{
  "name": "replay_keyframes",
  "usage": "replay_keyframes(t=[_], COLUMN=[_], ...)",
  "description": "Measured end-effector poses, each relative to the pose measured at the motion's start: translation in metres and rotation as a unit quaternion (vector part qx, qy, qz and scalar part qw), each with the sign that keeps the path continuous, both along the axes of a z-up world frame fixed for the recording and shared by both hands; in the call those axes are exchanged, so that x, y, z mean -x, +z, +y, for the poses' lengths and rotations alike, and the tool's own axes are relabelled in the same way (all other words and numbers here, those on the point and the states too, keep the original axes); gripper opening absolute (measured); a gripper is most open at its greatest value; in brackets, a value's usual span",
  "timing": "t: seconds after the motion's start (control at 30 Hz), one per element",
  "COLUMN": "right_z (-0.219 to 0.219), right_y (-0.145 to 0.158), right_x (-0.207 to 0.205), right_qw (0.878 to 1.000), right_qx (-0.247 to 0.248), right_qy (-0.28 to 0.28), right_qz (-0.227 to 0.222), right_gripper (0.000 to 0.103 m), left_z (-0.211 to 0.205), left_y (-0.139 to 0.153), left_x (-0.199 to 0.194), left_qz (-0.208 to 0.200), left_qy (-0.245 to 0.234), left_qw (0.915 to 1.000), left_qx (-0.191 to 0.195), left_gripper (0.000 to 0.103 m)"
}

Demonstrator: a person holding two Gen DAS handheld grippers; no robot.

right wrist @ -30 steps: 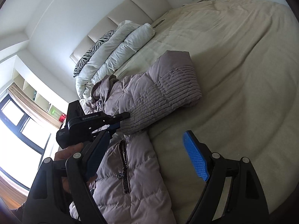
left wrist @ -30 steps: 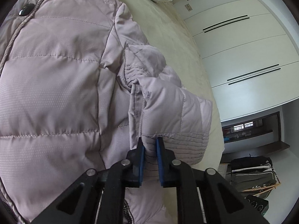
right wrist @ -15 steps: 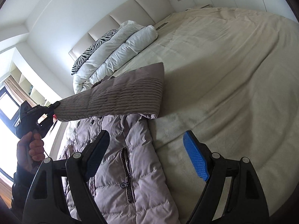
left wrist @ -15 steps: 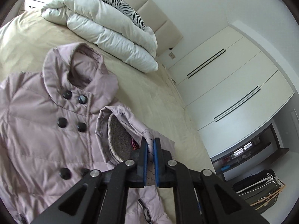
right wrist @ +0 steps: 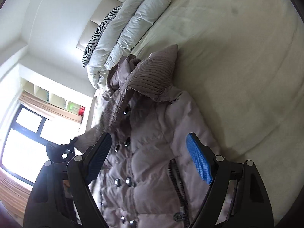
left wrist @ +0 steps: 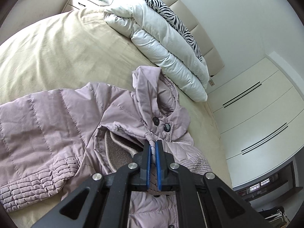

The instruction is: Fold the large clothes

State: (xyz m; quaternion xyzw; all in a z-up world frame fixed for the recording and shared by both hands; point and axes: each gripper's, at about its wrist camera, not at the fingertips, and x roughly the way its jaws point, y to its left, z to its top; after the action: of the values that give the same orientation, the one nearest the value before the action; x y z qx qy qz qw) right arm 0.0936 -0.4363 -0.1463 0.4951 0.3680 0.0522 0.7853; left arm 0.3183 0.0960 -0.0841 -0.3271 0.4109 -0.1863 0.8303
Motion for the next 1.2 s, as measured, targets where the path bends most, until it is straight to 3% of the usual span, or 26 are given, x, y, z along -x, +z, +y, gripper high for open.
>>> replay_keyframes(t=[0.07, 0.17, 0.33, 0.47, 0.63, 0.7, 0.77, 0.83, 0.9, 0.97, 1.1, 1.2], right_z=[0.004, 0.021, 0.045, 0.032, 0.005, -0.005, -0.009, -0.011, -0.010, -0.016, -0.025, -0.026], right_y=[-0.022, -0.048, -0.075, -0.091, -0.070, -0.068, -0.074, -0.080, -0.083, -0.080, -0.048, -0.006], right_x=[-0.020, -0.053, -0.107, -0.129, -0.119, -0.110, -0.108, -0.106, -0.102, -0.098, -0.085, -0.101], right_qw=[0.996, 0.985, 0.976, 0.970, 0.969, 0.965, 0.966, 0.968, 0.970, 0.975, 0.985, 0.989], right_qx=[-0.090, -0.171, -0.213, -0.222, -0.173, -0.175, -0.169, -0.161, -0.161, -0.142, -0.075, -0.024], right_qy=[-0.015, -0.029, -0.044, -0.103, -0.171, -0.190, -0.193, -0.187, -0.176, -0.165, -0.156, -0.135], right_qz=[-0.009, -0.005, -0.005, -0.010, -0.046, -0.056, -0.043, -0.039, -0.044, -0.037, -0.020, -0.053], right_gripper=[0.081, 0.081, 0.081, 0.081, 0.081, 0.081, 0.081, 0.067, 0.061, 0.060, 0.062, 0.062], left_z=[-0.001, -0.001, -0.002, 0.003, 0.010, 0.011, 0.011, 0.012, 0.014, 0.018, 0.020, 0.019], left_y=[-0.009, -0.016, -0.019, -0.021, -0.028, -0.032, -0.038, -0.048, -0.060, -0.069, -0.066, -0.049], left_x=[0.001, 0.001, 0.001, -0.002, -0.010, -0.011, -0.012, -0.011, -0.010, -0.009, -0.004, 0.005], left_qz=[0.003, 0.006, 0.003, 0.004, 0.010, 0.012, 0.014, 0.023, 0.037, 0.046, 0.043, 0.029], left_qy=[-0.003, -0.004, -0.008, -0.002, 0.016, 0.021, 0.027, 0.033, 0.035, 0.034, 0.034, 0.052], left_qw=[1.0000, 1.0000, 0.9999, 1.0000, 0.9998, 0.9997, 0.9995, 0.9992, 0.9987, 0.9983, 0.9984, 0.9963], left_qx=[0.000, 0.004, 0.007, 0.006, 0.008, 0.009, 0.003, 0.001, -0.003, -0.001, -0.016, -0.061], left_gripper=[0.006, 0.006, 0.006, 0.006, 0.006, 0.006, 0.006, 0.006, 0.006, 0.006, 0.008, 0.010])
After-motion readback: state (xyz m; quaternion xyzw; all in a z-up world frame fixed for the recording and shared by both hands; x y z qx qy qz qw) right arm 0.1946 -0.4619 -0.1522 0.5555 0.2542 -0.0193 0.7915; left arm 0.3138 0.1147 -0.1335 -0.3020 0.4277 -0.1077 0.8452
